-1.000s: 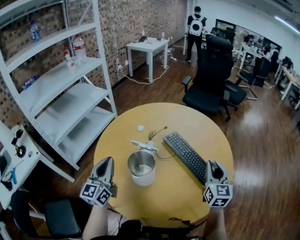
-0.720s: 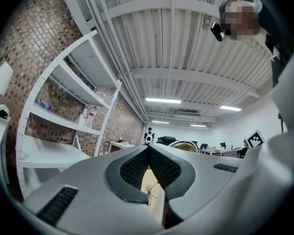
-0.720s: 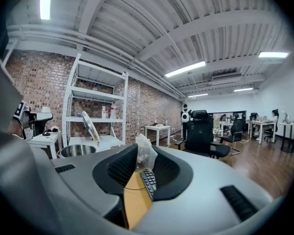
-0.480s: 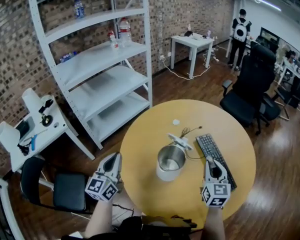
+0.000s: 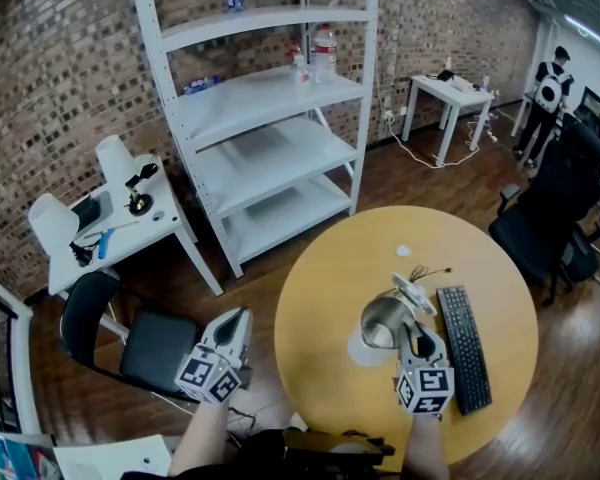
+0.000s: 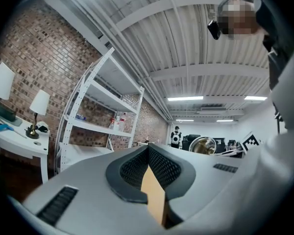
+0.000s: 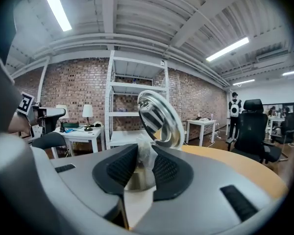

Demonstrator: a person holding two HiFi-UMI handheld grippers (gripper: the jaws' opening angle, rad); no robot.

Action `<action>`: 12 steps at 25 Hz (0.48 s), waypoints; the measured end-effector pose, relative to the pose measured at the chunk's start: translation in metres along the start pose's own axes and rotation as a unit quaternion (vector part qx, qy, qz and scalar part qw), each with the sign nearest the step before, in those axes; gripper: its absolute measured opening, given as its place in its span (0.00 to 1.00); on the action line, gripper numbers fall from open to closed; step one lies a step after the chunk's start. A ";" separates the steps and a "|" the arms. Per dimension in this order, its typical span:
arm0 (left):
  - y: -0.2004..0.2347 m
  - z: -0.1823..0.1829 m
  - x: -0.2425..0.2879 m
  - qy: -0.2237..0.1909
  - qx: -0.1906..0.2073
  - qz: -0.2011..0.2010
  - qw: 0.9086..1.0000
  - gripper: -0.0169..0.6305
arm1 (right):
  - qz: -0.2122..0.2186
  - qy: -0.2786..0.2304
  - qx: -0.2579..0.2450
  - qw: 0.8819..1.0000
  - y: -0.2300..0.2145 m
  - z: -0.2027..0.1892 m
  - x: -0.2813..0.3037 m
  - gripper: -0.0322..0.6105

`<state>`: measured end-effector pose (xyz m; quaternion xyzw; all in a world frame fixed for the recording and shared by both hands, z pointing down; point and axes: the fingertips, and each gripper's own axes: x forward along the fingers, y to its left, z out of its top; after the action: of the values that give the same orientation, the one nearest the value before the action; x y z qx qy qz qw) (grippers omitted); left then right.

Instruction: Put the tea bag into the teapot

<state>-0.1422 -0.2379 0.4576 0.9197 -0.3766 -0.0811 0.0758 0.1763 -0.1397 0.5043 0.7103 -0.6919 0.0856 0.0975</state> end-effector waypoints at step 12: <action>0.017 -0.002 -0.016 -0.010 -0.022 0.028 0.999 0.02 | 0.033 -0.007 -0.039 0.999 0.027 0.021 0.033 0.17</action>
<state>-0.1651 -0.2384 0.4645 0.9061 -0.4011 -0.0960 0.0943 0.1495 -0.1777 0.4926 0.6836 -0.7181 0.0569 0.1172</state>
